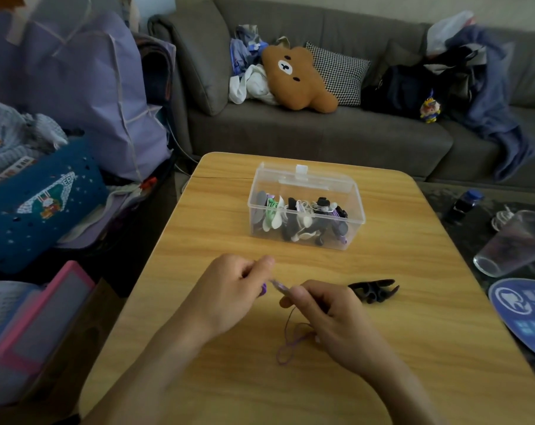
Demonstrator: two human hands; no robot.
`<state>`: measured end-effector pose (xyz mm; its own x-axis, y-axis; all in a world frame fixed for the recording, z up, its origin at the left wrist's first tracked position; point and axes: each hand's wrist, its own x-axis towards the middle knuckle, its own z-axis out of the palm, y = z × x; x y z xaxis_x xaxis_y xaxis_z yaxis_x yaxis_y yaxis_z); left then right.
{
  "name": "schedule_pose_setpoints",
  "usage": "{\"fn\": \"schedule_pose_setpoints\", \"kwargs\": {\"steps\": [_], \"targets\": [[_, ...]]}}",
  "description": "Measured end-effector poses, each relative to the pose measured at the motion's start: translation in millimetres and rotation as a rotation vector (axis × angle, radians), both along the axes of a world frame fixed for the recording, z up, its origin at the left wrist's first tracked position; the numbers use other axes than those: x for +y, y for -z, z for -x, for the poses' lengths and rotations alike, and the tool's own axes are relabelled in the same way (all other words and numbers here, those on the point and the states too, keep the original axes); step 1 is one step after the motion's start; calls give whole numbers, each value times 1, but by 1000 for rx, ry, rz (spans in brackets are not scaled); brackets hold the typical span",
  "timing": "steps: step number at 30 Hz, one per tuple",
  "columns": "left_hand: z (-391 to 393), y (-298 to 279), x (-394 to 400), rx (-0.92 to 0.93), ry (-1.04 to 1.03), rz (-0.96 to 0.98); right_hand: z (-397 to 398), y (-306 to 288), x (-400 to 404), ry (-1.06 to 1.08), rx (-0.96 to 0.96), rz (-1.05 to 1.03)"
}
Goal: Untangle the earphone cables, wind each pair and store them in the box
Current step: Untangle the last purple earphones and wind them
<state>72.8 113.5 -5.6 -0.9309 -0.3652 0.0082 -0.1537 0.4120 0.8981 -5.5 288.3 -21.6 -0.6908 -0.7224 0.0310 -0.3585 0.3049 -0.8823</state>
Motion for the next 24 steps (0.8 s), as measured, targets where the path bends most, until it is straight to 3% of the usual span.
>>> {"fn": "schedule_pose_setpoints", "kwargs": {"steps": [4,5,7,12,14,17,19,21,24], "targets": [[1,-2,2,172,7,-709,-6,3,-5,-11,-46,1],[1,-2,1,216,46,-825,-9,5,-8,-20,-85,20],[0,-2,-2,279,113,-869,-13,9,-12,-18,-116,36],[0,0,5,248,210,-717,-20,12,-17,-39,-49,-24],[0,2,11,186,233,-460,-22,7,-18,-77,-6,-63],[3,12,11,191,159,77,-23,-2,-16,-123,-15,-65],[2,17,7,164,135,250,-19,-7,-10,-112,-108,-37],[1,17,6,90,120,316,-11,-13,-3,-64,-189,-18],[-2,15,4,26,134,308,8,-20,10,41,-44,-42]]}}
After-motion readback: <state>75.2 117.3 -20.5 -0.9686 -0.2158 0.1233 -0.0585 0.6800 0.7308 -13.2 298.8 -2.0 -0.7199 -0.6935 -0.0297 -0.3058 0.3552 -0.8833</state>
